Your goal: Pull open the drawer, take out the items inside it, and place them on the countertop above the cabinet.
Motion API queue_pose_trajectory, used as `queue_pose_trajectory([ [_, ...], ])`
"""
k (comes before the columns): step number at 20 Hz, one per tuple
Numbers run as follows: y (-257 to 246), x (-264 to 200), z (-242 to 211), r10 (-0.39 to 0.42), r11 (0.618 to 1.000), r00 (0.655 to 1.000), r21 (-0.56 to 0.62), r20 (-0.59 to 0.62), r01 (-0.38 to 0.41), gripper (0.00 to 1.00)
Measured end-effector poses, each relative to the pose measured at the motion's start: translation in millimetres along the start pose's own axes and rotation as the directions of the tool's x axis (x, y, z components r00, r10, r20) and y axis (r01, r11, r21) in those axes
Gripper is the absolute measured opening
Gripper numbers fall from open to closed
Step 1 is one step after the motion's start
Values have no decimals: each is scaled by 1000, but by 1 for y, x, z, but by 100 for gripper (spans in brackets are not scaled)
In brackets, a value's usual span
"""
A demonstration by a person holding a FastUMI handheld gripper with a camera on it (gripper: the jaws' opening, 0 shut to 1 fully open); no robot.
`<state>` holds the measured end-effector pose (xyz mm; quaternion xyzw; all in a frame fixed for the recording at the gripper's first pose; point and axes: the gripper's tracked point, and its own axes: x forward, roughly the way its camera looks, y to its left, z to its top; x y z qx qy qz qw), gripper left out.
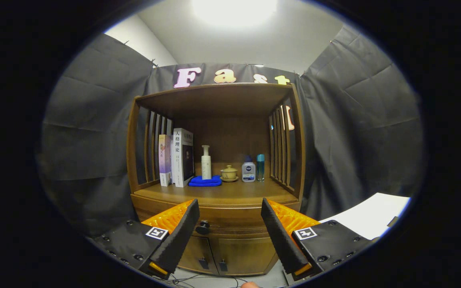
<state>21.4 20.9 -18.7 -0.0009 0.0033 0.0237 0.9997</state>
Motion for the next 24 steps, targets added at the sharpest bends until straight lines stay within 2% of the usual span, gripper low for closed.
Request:
queue_pose_trajectory([
  [7, 23, 28, -10, 50, 999, 998, -3, 30, -50, 98],
  [18, 66, 97, -93, 94, 995, 989, -15, -115, -96, 99],
  [24, 72, 130, -133, 76, 997, 979, 1, -189, -77, 98],
])
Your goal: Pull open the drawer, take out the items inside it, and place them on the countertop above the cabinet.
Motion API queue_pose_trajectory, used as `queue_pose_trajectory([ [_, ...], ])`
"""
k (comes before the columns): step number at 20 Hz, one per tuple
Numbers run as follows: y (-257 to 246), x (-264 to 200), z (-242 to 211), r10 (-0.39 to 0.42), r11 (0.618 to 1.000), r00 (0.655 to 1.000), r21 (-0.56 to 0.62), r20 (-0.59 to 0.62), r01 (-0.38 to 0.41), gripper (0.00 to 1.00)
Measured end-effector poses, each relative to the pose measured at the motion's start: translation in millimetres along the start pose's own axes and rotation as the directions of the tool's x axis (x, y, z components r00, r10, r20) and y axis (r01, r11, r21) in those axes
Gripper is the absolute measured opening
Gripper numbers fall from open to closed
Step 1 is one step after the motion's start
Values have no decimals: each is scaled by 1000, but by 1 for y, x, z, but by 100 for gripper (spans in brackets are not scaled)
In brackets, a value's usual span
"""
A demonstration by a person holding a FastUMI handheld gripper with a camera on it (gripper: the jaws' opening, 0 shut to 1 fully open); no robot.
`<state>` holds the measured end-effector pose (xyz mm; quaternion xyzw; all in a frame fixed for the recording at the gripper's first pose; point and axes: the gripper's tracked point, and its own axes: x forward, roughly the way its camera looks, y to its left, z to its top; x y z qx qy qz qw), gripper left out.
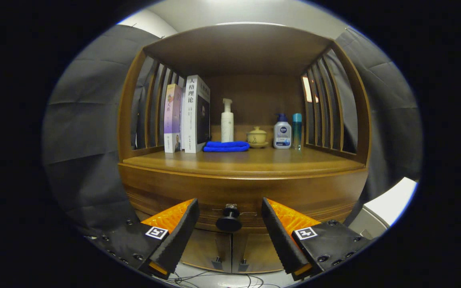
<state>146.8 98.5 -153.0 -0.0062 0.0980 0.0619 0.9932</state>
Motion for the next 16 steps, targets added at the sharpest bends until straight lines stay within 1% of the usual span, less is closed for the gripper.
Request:
queue_pose_trajectory([
  [4, 1, 22, -21, -11, 1000, 999, -5, -50, 11, 97],
  [7, 4, 30, -37, -17, 1000, 996, -8, -85, 17, 77],
  [9, 0, 34, -40, -40, 999, 996, -15, -82, 39, 63],
  [11, 1, 33, -40, -41, 999, 997, -9, -72, 41, 49],
  [13, -1, 33, -40, -40, 999, 997, 1, -64, 41, 40],
  [16, -1, 33, -42, -34, 999, 997, 5, -73, 34, 33],
])
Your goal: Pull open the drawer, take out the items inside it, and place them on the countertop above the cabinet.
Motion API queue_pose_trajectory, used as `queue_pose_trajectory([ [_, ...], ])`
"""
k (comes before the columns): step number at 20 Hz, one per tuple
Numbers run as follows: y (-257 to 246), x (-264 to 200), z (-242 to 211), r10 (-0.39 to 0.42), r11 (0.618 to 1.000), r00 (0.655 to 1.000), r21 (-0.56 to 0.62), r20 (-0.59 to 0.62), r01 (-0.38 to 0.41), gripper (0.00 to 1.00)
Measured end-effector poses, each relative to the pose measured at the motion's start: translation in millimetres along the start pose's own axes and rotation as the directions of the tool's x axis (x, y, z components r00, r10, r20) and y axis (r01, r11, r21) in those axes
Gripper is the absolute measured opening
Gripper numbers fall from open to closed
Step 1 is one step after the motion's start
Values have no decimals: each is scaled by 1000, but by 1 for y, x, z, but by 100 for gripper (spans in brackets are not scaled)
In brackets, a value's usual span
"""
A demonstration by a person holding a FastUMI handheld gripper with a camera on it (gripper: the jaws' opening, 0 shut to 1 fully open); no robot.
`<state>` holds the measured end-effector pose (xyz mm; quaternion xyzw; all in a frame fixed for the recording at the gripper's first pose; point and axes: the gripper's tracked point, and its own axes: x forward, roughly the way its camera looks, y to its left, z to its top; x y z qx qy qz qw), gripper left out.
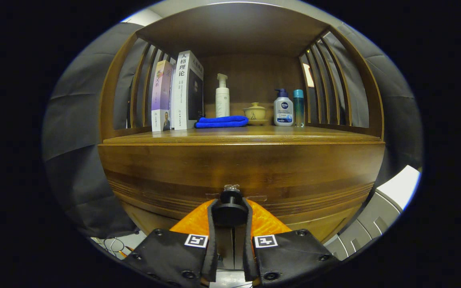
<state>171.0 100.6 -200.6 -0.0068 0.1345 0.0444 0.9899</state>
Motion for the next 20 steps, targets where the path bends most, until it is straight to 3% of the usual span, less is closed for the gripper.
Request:
queue_pose_trajectory([
  [2, 0, -5, -1, 7, 1000, 1000, 8, -6, -7, 28],
  [20, 3, -86, -19, 61, 997, 998, -46, 10, -60, 28],
])
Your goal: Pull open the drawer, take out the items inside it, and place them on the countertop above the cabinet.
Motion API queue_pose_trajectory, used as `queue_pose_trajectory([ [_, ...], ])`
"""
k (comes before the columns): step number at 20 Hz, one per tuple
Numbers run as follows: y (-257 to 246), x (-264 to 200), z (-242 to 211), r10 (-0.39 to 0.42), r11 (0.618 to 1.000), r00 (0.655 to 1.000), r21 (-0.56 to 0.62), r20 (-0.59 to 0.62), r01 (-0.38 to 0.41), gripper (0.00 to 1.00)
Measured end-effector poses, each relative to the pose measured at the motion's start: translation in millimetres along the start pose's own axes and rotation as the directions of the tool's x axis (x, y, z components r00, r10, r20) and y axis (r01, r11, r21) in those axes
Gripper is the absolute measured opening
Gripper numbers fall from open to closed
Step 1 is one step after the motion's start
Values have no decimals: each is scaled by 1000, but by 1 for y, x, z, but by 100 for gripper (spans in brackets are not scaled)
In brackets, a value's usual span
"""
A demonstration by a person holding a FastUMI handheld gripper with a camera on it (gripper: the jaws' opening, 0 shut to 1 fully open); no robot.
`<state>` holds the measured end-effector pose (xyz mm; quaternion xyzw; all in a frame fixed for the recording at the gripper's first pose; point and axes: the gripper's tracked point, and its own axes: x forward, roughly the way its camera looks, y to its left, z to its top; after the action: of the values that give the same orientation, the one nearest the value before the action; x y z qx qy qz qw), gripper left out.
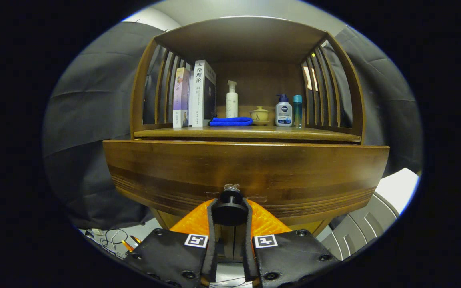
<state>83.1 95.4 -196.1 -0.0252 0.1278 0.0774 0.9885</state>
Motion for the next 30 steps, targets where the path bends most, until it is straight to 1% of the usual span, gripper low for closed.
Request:
queue_pose_trajectory([
  [11, 6, -44, -15, -9, 1000, 1000, -13, 19, 9, 28],
  [16, 7, -50, -18, -4, 1000, 1000, -20, 25, 5, 28],
  [20, 9, -61, -21, 16, 1000, 999, -24, 28, -15, 28],
  [26, 11, -70, -24, 12, 1000, 999, -19, 33, -12, 28],
  [30, 15, -79, -27, 27, 999, 999, -39, 42, -26, 28],
])
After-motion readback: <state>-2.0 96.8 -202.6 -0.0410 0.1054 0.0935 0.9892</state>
